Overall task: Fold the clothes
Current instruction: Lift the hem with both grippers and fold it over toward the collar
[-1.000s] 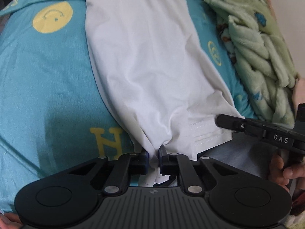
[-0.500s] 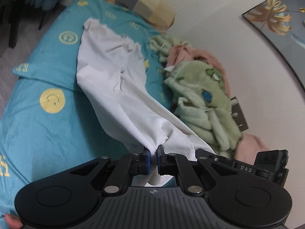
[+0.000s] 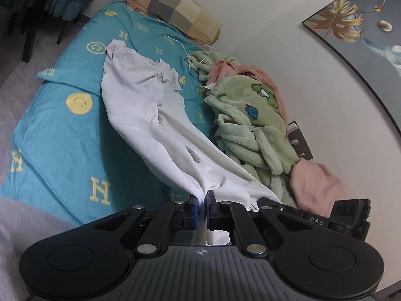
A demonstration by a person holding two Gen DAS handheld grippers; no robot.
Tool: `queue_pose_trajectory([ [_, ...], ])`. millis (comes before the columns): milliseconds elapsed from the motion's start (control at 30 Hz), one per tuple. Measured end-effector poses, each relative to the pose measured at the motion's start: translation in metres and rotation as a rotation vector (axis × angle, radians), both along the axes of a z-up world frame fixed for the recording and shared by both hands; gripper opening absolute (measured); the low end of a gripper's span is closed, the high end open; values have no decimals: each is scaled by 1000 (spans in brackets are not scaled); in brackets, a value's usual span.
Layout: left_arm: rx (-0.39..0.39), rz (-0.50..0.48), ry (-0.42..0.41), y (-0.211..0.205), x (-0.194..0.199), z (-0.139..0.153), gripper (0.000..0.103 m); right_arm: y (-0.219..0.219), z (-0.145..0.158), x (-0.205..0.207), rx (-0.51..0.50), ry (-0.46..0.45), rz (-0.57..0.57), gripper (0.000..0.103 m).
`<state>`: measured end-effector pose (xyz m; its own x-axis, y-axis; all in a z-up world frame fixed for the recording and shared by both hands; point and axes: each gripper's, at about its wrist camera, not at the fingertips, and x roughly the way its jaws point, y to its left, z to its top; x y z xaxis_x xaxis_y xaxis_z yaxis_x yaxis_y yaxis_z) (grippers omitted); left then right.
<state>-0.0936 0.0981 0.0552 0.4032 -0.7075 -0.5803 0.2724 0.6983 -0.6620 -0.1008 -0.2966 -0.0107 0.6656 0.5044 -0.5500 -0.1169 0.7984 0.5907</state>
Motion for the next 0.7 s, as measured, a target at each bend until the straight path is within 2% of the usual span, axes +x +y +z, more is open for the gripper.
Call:
queue_pose_trajectory([
  [67,-1,9,-13,0,5,1,6,-7,-4,-2,17,11,-15,10],
  [200,-6,32,-50,-7,42,15,6,-22,-3,14,62,12,-52,10],
  [300,-7,51,-77,-13,74,23,6,-27,7,46,64,-12,-78,10],
  [400,17,80,-98,-23,126,24,6,-31,10,93,65,-14,-104,10],
  [500,49,114,-106,-33,183,15,6,-33,5,149,60,-4,-126,10],
  [700,117,160,-113,-43,292,-39,6,-34,-34,258,33,44,-156,10],
])
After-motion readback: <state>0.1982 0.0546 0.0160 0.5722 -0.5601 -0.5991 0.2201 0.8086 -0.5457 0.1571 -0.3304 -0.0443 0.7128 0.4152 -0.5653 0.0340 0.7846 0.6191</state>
